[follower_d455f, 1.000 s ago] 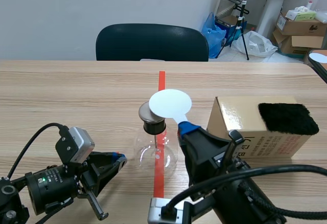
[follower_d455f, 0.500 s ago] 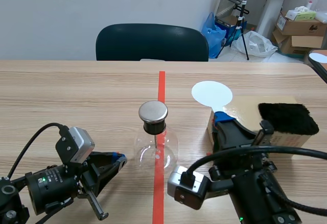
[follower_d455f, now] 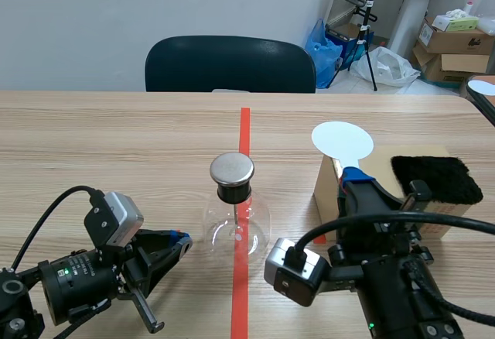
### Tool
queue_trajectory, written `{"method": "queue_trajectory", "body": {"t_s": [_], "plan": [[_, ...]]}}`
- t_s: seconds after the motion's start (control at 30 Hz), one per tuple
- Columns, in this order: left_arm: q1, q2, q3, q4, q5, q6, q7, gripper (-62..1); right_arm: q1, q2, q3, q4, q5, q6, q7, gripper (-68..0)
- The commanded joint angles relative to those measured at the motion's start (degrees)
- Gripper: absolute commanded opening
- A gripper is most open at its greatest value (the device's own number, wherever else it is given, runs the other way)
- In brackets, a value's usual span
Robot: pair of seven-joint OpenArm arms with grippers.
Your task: Do the electroscope experiment
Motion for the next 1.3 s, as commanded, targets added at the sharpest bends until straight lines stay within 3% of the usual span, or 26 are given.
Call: {"method": "queue_trajectory", "body": {"t_s": [0.0,0.3,0.87,1.07,1.27], "plan": [[0.3,-0.3,-0.4,1.4,-0.2,-0.1,-1.3,-58.1,0.8,0.6,0.5,0.8,-0.3,-0.6,-0.2,-66.5],[0.3,-0.3,-0.4,1.4,-0.2,-0.1,-1.3,-58.1,0.9,0.6,0.5,0.8,-0.3,-0.6,5.8,-66.5],[0.3,-0.3,-0.4,1.4,-0.2,-0.1,-1.3,-58.1,0.9,0.3,0.5,0.8,-0.3,-0.6,27.1,-66.5],[0.3,-0.3,-0.4,1.4,-0.2,-0.1,-1.3,-58.1,0.9,0.3,0.5,0.8,-0.3,-0.6,30.5,-66.5],[0.3,-0.3,-0.4,1.4,-0.2,-0.1,-1.3,-58.1,0.9,0.3,0.5,0.8,-0.3,-0.6,30.5,-66.5]]}}
